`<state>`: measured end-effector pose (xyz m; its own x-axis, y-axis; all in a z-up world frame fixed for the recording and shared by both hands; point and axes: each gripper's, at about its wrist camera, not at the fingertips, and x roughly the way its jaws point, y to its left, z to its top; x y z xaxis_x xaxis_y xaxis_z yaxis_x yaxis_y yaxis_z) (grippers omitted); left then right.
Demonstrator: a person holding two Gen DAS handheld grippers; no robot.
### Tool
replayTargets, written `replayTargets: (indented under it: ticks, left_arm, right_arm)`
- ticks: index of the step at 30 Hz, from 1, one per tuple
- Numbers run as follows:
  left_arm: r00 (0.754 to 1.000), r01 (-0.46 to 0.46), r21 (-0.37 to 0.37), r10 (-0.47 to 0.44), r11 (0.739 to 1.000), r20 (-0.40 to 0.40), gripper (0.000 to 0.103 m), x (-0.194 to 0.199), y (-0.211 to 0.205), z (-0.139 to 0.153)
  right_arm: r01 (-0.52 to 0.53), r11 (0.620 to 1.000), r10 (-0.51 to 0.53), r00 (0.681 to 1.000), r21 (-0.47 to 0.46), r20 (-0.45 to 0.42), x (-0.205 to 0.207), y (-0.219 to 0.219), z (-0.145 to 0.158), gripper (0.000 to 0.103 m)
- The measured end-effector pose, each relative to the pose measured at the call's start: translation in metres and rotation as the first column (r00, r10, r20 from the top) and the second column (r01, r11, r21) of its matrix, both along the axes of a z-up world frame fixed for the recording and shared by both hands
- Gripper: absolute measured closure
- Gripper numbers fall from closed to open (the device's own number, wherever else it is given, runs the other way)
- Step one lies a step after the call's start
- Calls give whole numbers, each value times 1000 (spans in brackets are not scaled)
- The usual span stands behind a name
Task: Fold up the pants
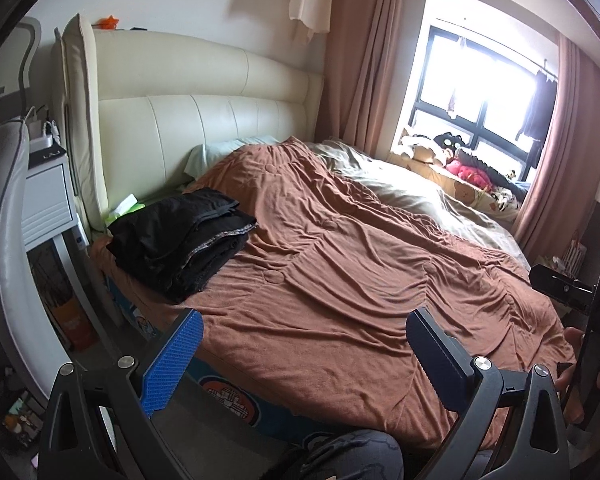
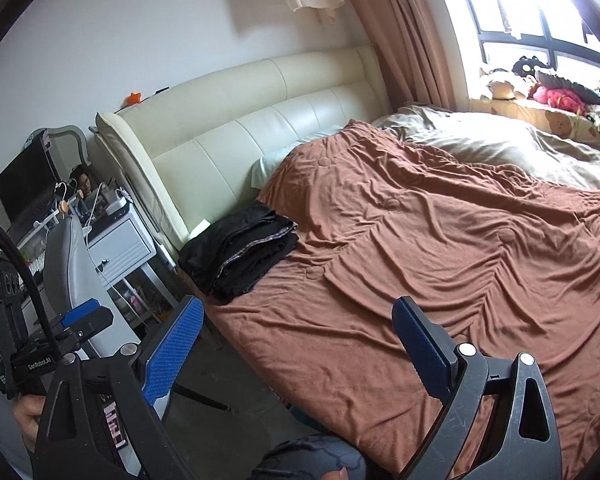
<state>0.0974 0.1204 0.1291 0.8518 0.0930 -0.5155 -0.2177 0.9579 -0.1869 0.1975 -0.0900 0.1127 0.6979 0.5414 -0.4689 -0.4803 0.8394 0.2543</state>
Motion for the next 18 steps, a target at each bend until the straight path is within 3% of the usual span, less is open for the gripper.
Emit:
replayTargets:
  ticks: [10,18]
  left_arm:
    - [999,39,68,-38,997,-11,1,-38,-36,-27]
    - [999,30,86,-34,996,39,1,-71,-55,-29]
  right_arm:
    - [46,998,-44,998,-51,47,-71,-21,-14,7]
    - [65,996,-60,996,-67,69,-120,-29,-21,7]
